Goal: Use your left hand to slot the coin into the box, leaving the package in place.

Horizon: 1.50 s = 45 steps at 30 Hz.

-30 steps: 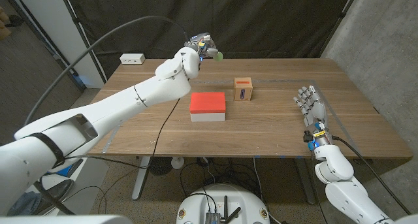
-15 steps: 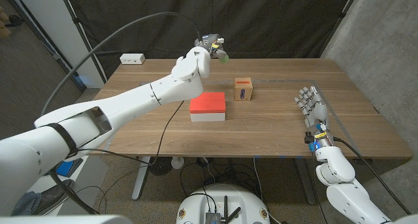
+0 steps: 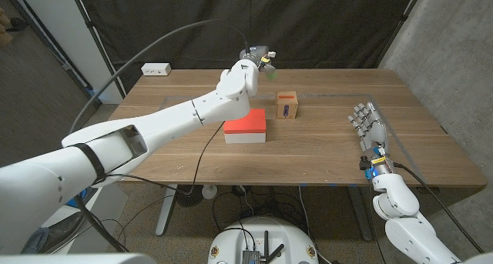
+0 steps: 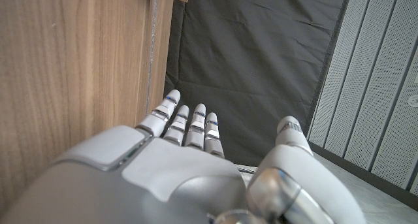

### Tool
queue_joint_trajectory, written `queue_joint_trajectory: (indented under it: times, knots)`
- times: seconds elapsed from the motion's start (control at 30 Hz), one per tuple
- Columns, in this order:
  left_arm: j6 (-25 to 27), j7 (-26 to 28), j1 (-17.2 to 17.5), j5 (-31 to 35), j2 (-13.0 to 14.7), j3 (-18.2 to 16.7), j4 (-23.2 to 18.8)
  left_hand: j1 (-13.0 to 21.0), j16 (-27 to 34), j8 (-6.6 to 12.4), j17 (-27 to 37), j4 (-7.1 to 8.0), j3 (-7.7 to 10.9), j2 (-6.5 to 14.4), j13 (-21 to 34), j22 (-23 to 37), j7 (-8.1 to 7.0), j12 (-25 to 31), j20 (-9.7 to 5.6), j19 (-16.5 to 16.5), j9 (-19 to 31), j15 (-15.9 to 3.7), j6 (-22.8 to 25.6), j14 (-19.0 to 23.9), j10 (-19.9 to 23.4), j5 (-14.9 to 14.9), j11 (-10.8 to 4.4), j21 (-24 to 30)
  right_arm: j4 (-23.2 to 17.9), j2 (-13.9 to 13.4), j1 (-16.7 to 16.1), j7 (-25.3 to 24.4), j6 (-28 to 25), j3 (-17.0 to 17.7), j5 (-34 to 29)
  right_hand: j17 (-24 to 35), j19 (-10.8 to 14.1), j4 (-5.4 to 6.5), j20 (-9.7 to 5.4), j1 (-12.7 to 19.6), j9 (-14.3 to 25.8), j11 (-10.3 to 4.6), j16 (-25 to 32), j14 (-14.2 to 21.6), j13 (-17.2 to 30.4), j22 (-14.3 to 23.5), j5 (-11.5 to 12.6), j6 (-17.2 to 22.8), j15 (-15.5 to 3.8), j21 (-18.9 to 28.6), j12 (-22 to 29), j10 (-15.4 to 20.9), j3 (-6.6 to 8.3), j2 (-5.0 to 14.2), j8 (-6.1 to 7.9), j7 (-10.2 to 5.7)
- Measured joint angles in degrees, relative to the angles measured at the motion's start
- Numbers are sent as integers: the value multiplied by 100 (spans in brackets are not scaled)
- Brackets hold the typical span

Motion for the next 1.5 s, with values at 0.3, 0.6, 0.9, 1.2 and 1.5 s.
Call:
queue_joint_trajectory:
  times: [0.3,0.6,0.9,1.2,1.5]
  knots:
    - [-121,-39,1,43,-283,36,415,0,0,0,0,0,0,0,-1,0,0,0,0,0,0,0,1,0,2,0,2,0,48,9,15,3,0,6,14,0,0,0,0,0,0,0,0,0,0,0,0,0,0,0,0,0,0,0,0,0]
    - [-251,-59,-1,76,-499,96,732,0,0,0,11,0,0,0,-27,-4,1,0,0,0,3,0,2,0,5,0,5,0,95,30,31,2,0,10,36,0,0,0,0,0,0,0,0,0,0,0,0,0,0,0,0,0,0,0,0,0]
    - [-409,-17,-8,108,-658,154,1013,0,0,0,10,0,0,0,-52,-3,2,0,0,0,1,0,4,0,13,0,13,0,136,46,43,2,8,11,46,0,0,0,0,0,0,0,0,0,0,0,0,0,0,0,0,0,0,0,0,0]
    - [-569,90,14,163,-800,198,1275,0,0,-1,10,0,0,0,-23,-11,-13,0,0,0,10,0,33,0,23,0,23,0,163,53,50,-6,11,15,62,0,0,24,0,0,0,0,0,19,0,0,0,0,-19,0,0,0,-23,0,0,0]
    - [-738,154,16,192,-955,223,1535,0,0,-1,2,0,0,0,-29,0,-13,0,0,1,18,0,32,0,12,0,12,0,203,62,59,-9,12,31,80,0,0,24,0,0,0,0,0,21,0,0,0,0,-21,0,0,0,-23,0,0,0]
